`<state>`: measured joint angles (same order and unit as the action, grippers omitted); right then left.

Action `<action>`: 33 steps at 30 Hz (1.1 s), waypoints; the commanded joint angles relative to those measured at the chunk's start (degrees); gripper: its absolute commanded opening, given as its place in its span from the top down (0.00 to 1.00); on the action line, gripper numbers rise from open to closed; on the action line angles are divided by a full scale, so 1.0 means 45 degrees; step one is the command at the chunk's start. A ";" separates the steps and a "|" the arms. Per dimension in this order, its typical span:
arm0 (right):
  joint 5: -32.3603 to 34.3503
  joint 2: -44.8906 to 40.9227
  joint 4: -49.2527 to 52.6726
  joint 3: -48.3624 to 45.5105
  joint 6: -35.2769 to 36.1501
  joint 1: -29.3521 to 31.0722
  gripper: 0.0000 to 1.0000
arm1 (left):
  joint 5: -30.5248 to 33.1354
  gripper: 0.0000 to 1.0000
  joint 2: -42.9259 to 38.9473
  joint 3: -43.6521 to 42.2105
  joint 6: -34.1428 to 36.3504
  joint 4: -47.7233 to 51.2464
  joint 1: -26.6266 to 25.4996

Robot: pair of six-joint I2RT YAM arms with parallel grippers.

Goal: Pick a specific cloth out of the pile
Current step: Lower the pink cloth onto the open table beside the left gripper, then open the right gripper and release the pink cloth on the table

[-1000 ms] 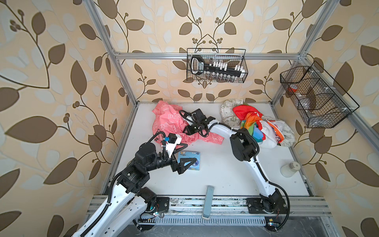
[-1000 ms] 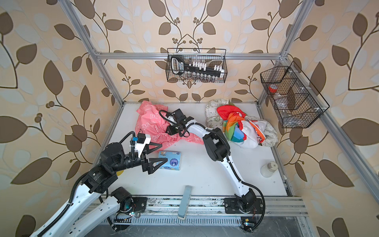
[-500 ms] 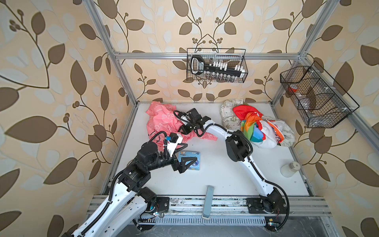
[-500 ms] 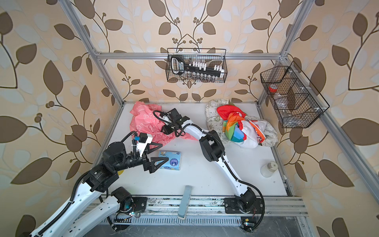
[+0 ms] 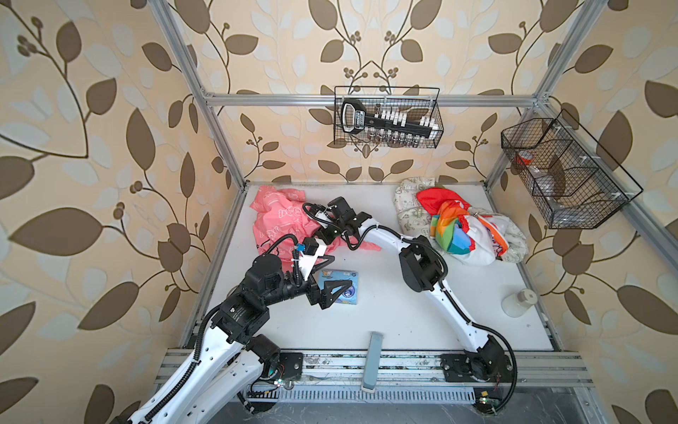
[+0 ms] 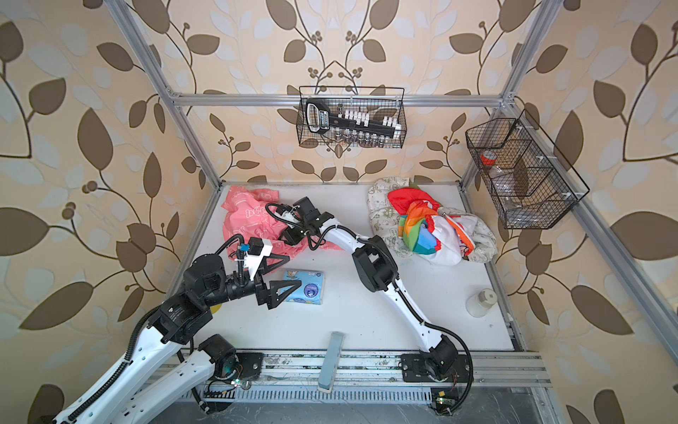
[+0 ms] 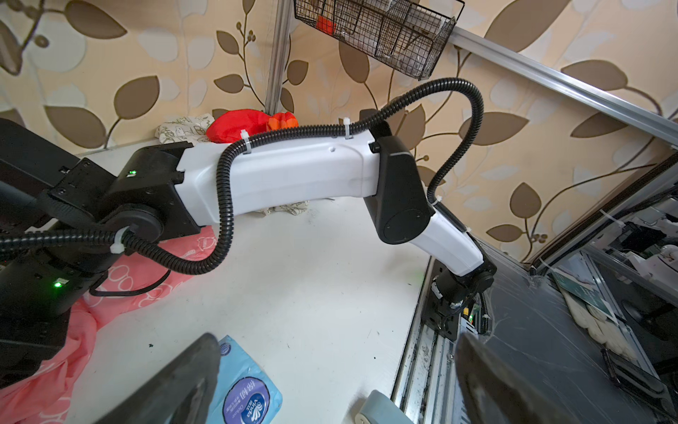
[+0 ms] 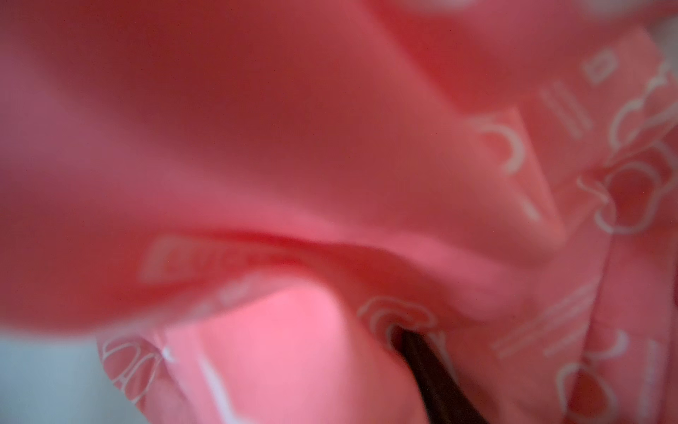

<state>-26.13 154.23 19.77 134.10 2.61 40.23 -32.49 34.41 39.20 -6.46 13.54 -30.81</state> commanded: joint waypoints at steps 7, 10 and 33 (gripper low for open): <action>0.1388 -0.1427 -0.0612 -0.1380 -0.0027 0.0077 0.16 | 0.0170 0.01 -0.0238 -0.0039 0.0080 -0.0536 -0.0100; 0.1695 -0.1902 -0.0823 -0.1734 -0.0033 0.0084 0.14 | 0.0169 0.01 -0.0427 -0.0020 0.0030 -0.0626 -0.0100; 0.5990 -1.0193 -0.0217 -0.9145 -0.1396 -0.1361 0.00 | 0.5807 0.01 -0.0502 0.2012 -0.1031 0.2350 -0.0103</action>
<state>-4.23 113.06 16.08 97.36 -1.06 34.63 -16.12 30.81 44.36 -8.93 20.43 -30.81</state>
